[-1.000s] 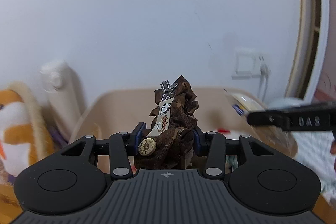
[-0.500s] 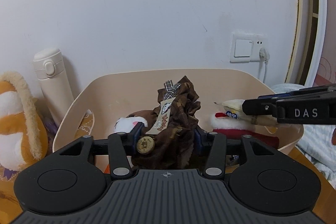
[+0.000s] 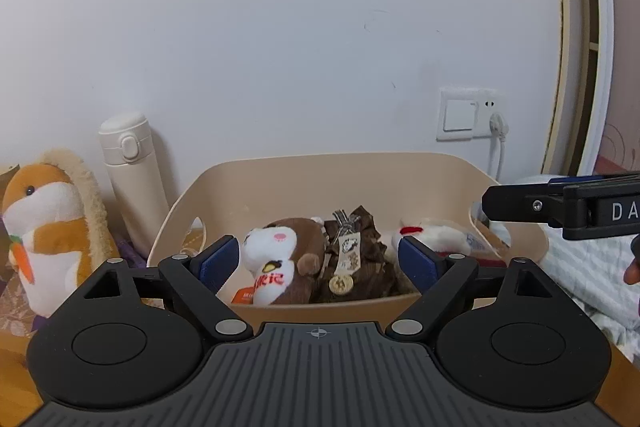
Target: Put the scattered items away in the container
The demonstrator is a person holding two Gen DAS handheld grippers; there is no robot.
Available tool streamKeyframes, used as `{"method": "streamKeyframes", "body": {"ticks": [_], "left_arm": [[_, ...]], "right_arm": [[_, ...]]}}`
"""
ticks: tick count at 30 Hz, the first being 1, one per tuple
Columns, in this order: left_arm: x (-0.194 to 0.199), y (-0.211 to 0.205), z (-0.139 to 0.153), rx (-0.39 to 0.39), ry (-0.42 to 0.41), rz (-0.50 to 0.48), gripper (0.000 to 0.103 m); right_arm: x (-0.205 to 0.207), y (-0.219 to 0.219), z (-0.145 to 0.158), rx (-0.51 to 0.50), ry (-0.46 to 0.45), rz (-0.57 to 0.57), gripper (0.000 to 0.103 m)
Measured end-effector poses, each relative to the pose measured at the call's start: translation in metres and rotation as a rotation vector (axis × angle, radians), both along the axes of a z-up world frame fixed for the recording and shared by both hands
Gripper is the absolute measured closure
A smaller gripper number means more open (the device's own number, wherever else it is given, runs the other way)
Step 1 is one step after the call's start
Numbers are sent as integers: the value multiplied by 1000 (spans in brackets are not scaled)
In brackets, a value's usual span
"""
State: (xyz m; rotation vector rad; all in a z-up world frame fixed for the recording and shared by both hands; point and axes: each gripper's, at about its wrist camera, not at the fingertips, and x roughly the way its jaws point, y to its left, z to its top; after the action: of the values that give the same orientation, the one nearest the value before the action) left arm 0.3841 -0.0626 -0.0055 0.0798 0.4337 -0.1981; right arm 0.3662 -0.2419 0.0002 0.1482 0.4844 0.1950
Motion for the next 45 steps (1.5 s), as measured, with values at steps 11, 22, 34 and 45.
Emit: {"method": "streamKeyframes", "body": {"ticks": [11,22,34,45], "left_arm": [[-35,2,18,-15,1,-1,15],[-93,5,29,9,-42,16,15],[-149,23,32,-32,-47,26,15],[-221,28,42,-5,-93,32,15]], "right_arm": [[-39,10,6,-32,-12,13,1],[-94,17,20,-17,-45,6,1],[-156,24,22,-31,-41,1,0],[-220,28,21,-21,-34,-3,0]]}}
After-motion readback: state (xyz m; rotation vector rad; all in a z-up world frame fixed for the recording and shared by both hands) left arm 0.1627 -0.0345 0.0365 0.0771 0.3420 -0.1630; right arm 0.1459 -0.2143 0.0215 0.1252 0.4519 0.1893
